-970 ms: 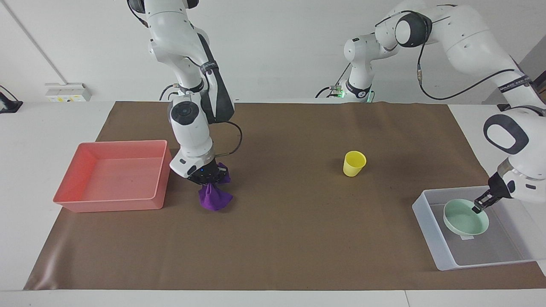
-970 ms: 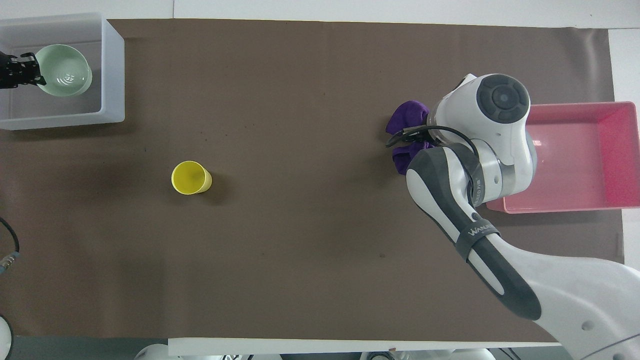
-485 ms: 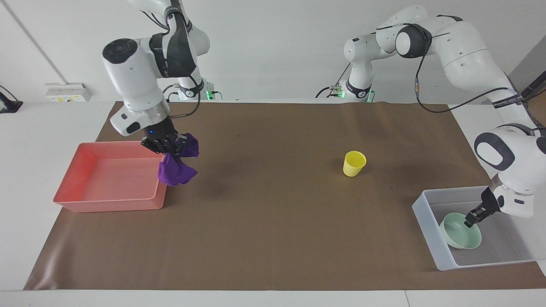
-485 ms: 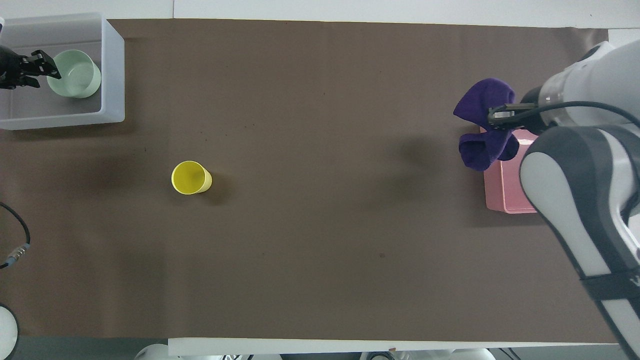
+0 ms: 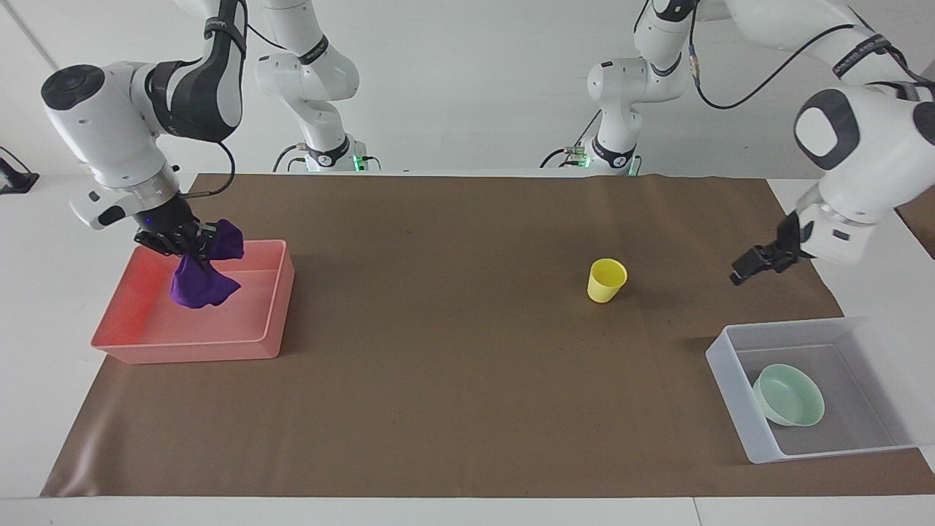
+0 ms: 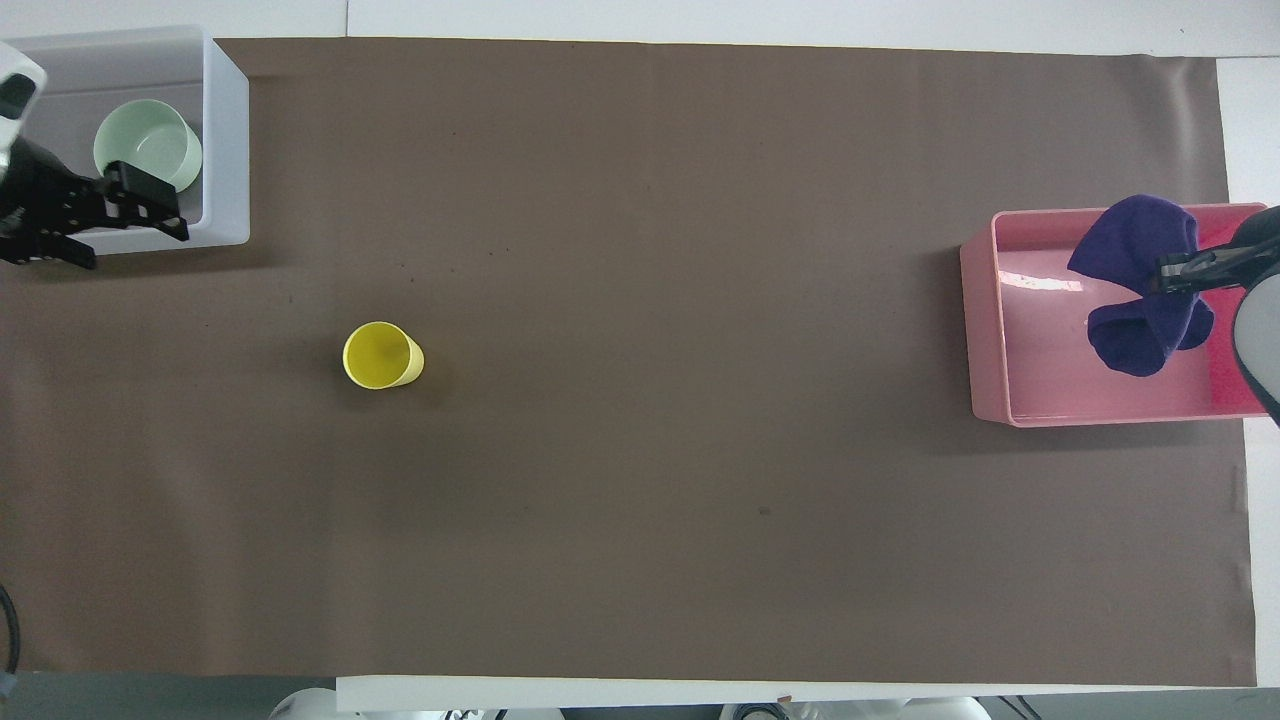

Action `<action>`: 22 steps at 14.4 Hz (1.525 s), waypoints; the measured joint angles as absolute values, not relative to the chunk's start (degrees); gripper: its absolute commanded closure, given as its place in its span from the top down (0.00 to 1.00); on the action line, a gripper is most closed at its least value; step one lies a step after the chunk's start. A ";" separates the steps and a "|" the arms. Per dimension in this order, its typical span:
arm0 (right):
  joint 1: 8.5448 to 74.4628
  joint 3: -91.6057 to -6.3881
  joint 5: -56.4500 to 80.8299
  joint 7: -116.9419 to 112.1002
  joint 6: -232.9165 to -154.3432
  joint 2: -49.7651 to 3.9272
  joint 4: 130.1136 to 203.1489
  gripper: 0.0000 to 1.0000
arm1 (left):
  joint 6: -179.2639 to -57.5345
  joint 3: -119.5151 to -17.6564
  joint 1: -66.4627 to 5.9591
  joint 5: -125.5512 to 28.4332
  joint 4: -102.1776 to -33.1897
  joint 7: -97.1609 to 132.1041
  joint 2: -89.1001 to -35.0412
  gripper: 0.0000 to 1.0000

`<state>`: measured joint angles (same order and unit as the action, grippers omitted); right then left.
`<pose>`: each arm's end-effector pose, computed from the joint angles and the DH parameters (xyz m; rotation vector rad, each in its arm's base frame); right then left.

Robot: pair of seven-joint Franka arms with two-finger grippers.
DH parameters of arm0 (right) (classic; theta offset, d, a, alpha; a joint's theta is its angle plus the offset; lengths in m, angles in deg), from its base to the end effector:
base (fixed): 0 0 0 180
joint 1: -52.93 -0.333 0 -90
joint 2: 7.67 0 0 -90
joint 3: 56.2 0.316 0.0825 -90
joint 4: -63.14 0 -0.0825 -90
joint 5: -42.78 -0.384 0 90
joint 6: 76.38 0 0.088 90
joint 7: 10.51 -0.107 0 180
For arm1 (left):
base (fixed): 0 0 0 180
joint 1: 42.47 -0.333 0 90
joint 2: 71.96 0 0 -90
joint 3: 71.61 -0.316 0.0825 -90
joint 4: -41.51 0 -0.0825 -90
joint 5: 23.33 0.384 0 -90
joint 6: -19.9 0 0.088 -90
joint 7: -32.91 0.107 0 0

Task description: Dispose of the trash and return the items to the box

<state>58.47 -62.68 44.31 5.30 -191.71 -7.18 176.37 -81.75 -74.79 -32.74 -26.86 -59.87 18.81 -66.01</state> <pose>0.5460 -0.1180 0.4744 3.1051 0.1196 0.0594 0.5784 -0.0729 0.4881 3.0935 0.2281 -0.1661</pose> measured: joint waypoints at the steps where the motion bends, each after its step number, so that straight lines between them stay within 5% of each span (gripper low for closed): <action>1: 58.97 -62.68 44.31 6.24 -193.93 -7.46 178.21 0.04 | -86.55 -74.64 -30.37 -26.77 -65.93 17.26 -68.19 1.00; 6: 60.58 -62.64 44.33 6.89 -204.86 -12.01 184.87 0.09 | -105.91 -74.36 -25.49 -26.75 -87.98 14.23 -73.64 1.00; 8: 60.70 -62.64 44.33 6.89 -209.23 -13.94 186.88 0.26 | -108.27 -74.30 -24.23 -26.75 -89.79 12.41 -73.82 1.00; 9: 60.76 -62.64 44.33 6.93 -210.22 -14.64 187.31 0.31 | -108.66 -74.31 -24.08 -26.75 -90.07 12.20 -73.85 0.91; 10: 60.78 -62.64 44.33 7.02 -210.37 -14.99 187.40 0.52 | -108.72 -74.34 -24.08 -26.75 -90.22 12.04 -73.89 0.45; 11: 60.78 -62.61 44.33 7.18 -210.37 -15.04 187.40 0.66 | -108.95 -74.39 -24.08 -26.75 -90.39 11.43 -73.89 0.25; 12: 60.75 -62.54 44.33 7.27 -210.37 -14.98 187.35 0.82 | -109.91 -74.40 -24.00 -26.75 -90.80 10.63 -73.89 0.19; 14: 60.57 -62.26 44.33 7.28 -210.30 -14.88 187.16 0.91 | -112.97 -74.38 -23.50 -26.75 -92.09 9.82 -73.78 0.05; 19: 58.21 -61.57 44.33 7.28 -200.53 -13.51 181.28 0.95 | -114.09 -74.41 -23.06 -26.87 -91.73 8.22 -73.87 0.00; 22: 55.25 -61.46 44.31 6.25 -188.97 -12.03 173.95 0.95 | -103.86 -75.41 -24.83 -26.81 -81.53 6.62 -74.00 0.00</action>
